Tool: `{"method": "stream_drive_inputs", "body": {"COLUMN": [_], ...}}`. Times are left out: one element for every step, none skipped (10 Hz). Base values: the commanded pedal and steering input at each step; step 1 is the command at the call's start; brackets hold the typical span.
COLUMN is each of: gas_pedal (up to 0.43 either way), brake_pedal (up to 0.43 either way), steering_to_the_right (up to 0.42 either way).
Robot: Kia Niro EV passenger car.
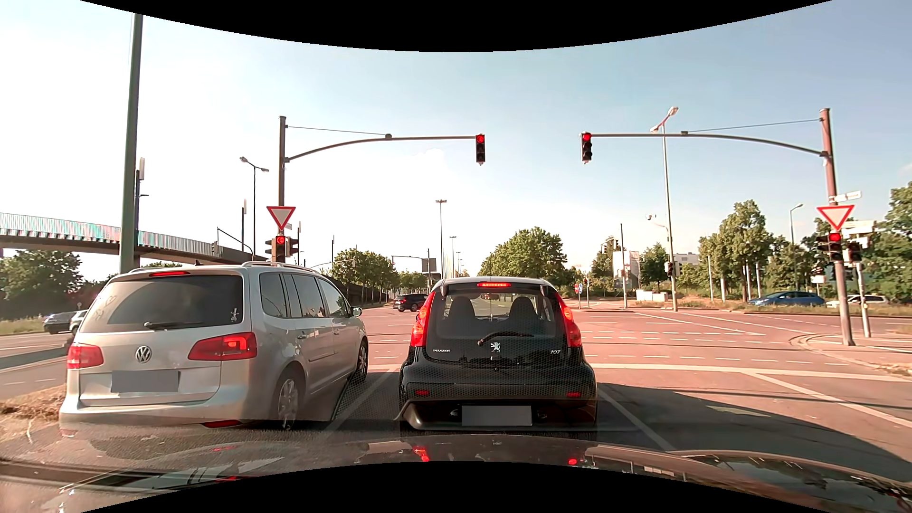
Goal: Follow the waypoints while adhering to traffic rules and regulations
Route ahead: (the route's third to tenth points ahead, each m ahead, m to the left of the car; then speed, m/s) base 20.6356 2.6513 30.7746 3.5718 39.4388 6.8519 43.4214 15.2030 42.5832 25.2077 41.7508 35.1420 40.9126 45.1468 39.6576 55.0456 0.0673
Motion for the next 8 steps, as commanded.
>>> {"method": "stream_drive_inputs", "body": {"gas_pedal": [0.000,0.000,0.000,0.000,0.000,0.000,0.000,0.000], "brake_pedal": [0.256,0.256,0.256,0.256,0.262,0.262,0.262,0.262], "steering_to_the_right": [-0.031,-0.031,-0.031,-0.031,-0.031,-0.031,-0.031,-0.031]}}
